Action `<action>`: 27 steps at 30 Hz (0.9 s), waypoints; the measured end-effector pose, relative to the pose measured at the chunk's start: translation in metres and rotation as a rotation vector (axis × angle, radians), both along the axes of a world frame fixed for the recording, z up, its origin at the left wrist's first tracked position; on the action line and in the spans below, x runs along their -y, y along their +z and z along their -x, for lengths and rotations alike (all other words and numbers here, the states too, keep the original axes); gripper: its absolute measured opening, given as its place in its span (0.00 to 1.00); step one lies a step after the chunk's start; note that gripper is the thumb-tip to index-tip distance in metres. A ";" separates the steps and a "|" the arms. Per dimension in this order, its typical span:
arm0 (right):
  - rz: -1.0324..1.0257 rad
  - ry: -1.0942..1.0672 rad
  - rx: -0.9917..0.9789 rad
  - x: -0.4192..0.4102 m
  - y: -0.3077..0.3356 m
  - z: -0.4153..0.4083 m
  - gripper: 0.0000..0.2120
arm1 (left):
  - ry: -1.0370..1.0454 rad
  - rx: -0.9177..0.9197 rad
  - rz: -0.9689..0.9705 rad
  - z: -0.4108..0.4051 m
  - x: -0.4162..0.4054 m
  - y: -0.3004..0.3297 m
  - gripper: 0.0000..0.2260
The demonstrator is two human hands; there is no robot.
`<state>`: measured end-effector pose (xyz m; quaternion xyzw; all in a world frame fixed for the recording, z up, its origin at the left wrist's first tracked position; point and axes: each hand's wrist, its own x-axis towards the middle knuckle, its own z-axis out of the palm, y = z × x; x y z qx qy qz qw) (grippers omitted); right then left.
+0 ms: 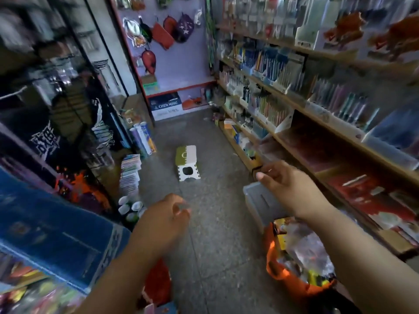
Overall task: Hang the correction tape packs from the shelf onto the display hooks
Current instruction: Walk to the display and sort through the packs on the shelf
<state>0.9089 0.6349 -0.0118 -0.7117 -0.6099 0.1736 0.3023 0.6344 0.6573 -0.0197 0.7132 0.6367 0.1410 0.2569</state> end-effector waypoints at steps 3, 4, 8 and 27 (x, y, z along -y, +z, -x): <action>-0.018 0.065 -0.007 -0.054 0.000 -0.009 0.19 | 0.064 0.015 -0.002 -0.009 -0.033 0.001 0.09; -0.019 0.084 -0.019 -0.071 -0.001 -0.011 0.20 | 0.082 0.017 -0.007 -0.011 -0.044 0.000 0.08; 0.031 0.160 -0.035 -0.133 -0.010 -0.010 0.16 | 0.163 0.012 -0.008 -0.007 -0.092 -0.007 0.10; 0.016 0.284 -0.012 -0.451 0.006 0.075 0.15 | 0.289 0.057 -0.099 0.076 -0.386 0.000 0.09</action>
